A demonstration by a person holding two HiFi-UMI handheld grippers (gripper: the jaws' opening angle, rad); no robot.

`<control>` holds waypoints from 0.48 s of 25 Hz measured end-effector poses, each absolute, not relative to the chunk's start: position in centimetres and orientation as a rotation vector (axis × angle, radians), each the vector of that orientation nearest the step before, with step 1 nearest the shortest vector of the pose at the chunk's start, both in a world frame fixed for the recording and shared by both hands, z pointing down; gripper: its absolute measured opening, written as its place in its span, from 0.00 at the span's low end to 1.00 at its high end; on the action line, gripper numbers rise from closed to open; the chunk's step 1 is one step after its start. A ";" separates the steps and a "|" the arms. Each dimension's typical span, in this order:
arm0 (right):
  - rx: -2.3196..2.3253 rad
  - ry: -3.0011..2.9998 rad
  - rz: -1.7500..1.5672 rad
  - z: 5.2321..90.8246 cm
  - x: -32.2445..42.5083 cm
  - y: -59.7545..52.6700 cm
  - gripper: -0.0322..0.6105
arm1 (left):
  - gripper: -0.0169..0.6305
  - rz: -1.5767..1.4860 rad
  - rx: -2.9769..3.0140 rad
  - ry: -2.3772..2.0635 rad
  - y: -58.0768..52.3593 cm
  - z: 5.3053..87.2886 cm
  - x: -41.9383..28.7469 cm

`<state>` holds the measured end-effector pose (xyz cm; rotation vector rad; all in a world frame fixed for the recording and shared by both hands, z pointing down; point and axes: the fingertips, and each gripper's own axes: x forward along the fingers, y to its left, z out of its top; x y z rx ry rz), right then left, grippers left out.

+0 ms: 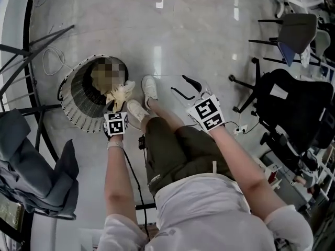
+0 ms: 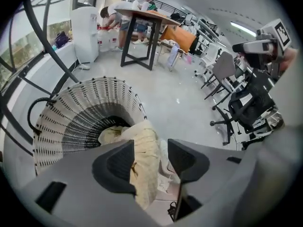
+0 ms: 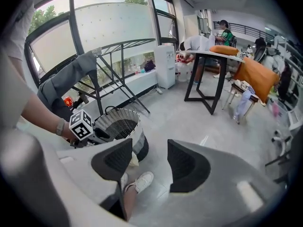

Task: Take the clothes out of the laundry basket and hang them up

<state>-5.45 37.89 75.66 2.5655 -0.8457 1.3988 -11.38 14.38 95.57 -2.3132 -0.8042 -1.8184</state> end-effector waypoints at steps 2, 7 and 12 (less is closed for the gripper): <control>2.561 -0.838 1.419 76.5 -6.1 38.6 0.41 | 0.35 -1.856 -2.268 -0.797 14.9 97.4 -11.8; 2.557 -0.834 1.462 76.6 -6.5 39.5 0.41 | 0.23 -1.966 -2.181 -0.731 14.6 99.4 -12.1; 2.573 -0.815 1.474 75.4 -6.8 39.4 0.41 | 0.12 -2.009 -2.162 -0.713 14.4 98.3 -12.4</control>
